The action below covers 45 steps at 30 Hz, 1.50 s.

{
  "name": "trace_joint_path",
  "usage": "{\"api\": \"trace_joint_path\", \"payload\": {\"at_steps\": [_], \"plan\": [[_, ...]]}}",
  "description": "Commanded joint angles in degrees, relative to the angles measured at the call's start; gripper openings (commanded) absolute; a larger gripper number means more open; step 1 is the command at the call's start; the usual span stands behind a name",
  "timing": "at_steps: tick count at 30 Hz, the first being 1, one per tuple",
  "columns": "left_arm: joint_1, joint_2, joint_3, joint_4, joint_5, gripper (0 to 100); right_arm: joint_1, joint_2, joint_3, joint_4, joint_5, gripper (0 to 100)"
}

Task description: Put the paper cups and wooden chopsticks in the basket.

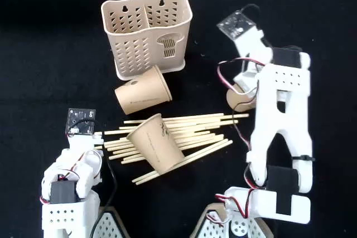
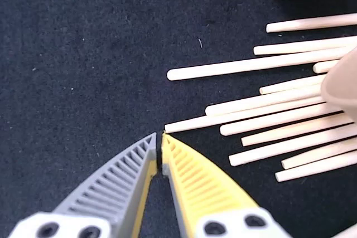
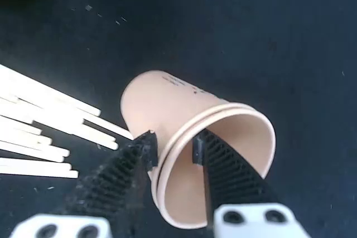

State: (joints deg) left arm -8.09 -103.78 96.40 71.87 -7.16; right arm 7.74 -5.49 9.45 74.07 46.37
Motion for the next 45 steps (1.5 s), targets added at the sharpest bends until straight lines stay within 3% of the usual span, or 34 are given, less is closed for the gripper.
{"api": "trace_joint_path", "payload": {"at_steps": [1,3,11,19,27,33,41,45], "plan": [[-0.4,-0.4,0.8,1.1,0.2,3,-3.1,-2.4,0.5,-1.0,-0.6,6.8],[-0.4,-0.4,0.8,1.1,0.2,3,-4.0,-2.4,2.0,-1.1,-0.6,1.2],[-0.4,-0.4,0.8,1.1,0.2,3,-1.8,-2.9,2.3,-1.3,0.4,1.2],[-0.4,-0.4,0.8,1.1,0.2,3,6.1,-2.4,-0.5,-2.6,7.8,1.2],[-0.4,-0.4,0.8,1.1,0.2,3,10.5,-2.4,4.7,-9.7,7.7,1.2],[-0.4,-0.4,0.8,1.1,0.2,3,10.4,-2.9,7.4,-12.0,0.0,9.4],[-0.4,-0.4,0.8,1.1,0.2,3,10.5,-3.0,4.9,-11.8,-2.5,10.0],[-0.4,-0.4,0.8,1.1,0.2,3,10.4,-3.0,-0.5,-7.0,-7.7,14.5]]}}
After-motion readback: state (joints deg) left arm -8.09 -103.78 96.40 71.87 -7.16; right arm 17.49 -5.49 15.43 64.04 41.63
